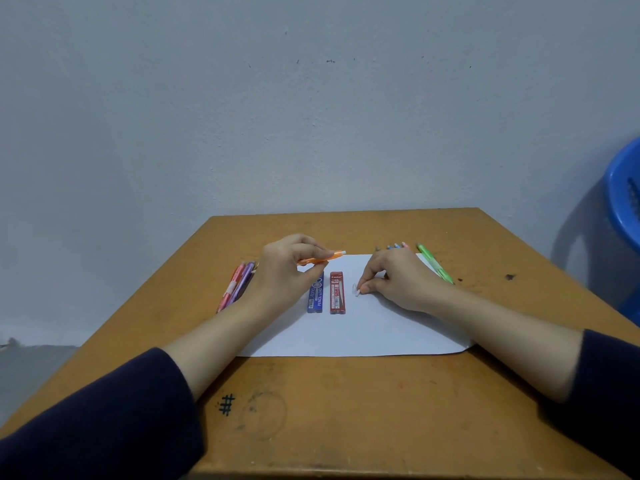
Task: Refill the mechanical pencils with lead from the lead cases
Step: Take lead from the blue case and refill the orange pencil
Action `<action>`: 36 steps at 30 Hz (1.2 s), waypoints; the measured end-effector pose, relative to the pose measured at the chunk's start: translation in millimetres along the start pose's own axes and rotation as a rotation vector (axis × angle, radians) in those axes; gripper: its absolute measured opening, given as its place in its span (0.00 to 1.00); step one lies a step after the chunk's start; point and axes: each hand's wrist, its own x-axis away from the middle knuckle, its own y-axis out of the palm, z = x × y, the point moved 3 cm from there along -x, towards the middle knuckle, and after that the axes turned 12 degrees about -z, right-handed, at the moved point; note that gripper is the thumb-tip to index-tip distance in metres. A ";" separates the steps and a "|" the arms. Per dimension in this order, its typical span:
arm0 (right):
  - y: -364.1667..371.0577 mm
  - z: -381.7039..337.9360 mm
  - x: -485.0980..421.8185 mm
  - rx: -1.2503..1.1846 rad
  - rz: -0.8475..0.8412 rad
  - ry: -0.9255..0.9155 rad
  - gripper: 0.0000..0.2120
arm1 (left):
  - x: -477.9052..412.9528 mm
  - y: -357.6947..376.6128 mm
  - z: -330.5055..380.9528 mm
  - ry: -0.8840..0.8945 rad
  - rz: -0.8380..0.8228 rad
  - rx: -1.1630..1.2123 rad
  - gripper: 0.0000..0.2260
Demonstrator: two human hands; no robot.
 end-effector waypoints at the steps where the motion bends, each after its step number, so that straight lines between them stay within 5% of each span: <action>1: 0.0 0.1 0.0 -0.006 -0.002 0.002 0.04 | 0.1 0.0 0.3 -0.004 0.000 0.001 0.07; 8: -4.2 2.8 1.2 -0.109 0.100 0.025 0.04 | 1.2 -0.6 4.7 0.003 0.018 0.027 0.08; 15: -10.5 -5.4 3.8 -0.654 0.312 -0.084 0.09 | 1.7 0.2 13.8 0.027 0.065 0.081 0.12; 27: -6.6 -20.3 12.6 -1.071 0.335 -0.111 0.05 | 5.9 0.8 36.5 0.057 0.114 0.193 0.10; 36: -11.5 0.4 3.7 -0.997 0.319 0.113 0.08 | 1.1 2.1 18.0 -0.081 -0.026 0.058 0.08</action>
